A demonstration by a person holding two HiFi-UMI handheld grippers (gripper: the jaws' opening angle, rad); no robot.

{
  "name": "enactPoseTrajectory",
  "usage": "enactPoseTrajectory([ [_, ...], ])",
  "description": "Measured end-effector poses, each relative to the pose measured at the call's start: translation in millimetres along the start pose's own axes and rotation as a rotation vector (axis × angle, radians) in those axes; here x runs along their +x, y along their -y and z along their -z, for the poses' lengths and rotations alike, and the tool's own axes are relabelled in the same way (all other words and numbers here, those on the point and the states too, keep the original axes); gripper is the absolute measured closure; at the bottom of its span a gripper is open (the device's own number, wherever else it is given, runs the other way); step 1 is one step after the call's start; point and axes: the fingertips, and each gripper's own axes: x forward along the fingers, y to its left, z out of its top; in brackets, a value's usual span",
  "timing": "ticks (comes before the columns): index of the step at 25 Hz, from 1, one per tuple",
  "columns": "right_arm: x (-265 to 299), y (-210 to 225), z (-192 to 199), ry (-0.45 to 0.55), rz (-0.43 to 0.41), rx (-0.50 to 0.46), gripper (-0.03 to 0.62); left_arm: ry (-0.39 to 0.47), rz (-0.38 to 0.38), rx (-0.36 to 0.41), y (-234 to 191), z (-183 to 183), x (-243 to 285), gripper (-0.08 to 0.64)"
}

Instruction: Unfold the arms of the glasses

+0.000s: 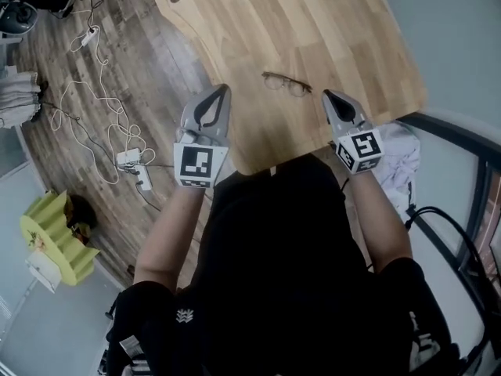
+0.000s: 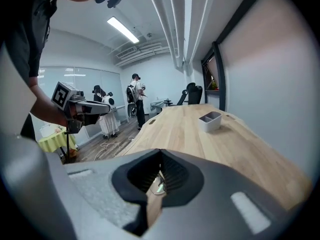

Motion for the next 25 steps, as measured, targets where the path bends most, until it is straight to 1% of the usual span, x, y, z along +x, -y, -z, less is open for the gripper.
enactPoseTrajectory([
  [3, 18.6, 6.0, 13.0, -0.015, -0.031, -0.023, 0.591, -0.035, -0.006, -0.014, 3.8, 14.4, 12.7, 0.554],
  [7, 41.3, 3.3, 34.3, -0.081, -0.122, -0.08, 0.586, -0.071, -0.01, -0.032, 5.0, 29.5, 34.3, 0.554],
  [8, 45.7, 3.0, 39.7, -0.098, -0.133, -0.091, 0.557, -0.076, -0.007, -0.035, 5.8, 31.4, 39.0, 0.554],
  [9, 49.6, 2.7, 44.8, -0.116, -0.142, -0.096, 0.545, -0.081, -0.003, -0.037, 7.2, 32.9, 43.2, 0.554],
  [10, 53.2, 2.4, 49.7, -0.134, -0.152, -0.097, 0.52, -0.086, 0.003, -0.038, 9.0, 33.9, 47.1, 0.554],
  [11, 56.6, 1.6, 54.4, -0.152, -0.162, -0.098, 0.483, -0.091, 0.009, -0.037, 10.6, 34.4, 50.9, 0.554],
  [12, 60.0, 0.2, 59.2, -0.172, -0.176, -0.099, 0.46, -0.095, 0.013, -0.036, 11.8, 35.0, 54.6, 0.554],
  [13, 63.4, -1.7, 64.0, -0.191, -0.191, -0.101, 0.449, -0.1, 0.015, -0.036, 12.2, 36.4, 58.1, 0.554],
  [16, 71.6, -6.2, 75.8, -0.225, -0.222, -0.116, 0.448, -0.113, 0.013, -0.039, 11.5, 40.4, 65.8, 0.554],
  [22, 80.4, -9.9, 89.9, -0.263, -0.234, -0.164, 0.448, -0.136, 0.008, -0.043, 9.4, 45.1, 66.0, 0.554],
  [25, 86.3, -8.4, 99.6, -0.301, -0.219, -0.193, 0.454, -0.148, -0.004, -0.047, 4.5, 51.5, 63.1, 0.554],
])
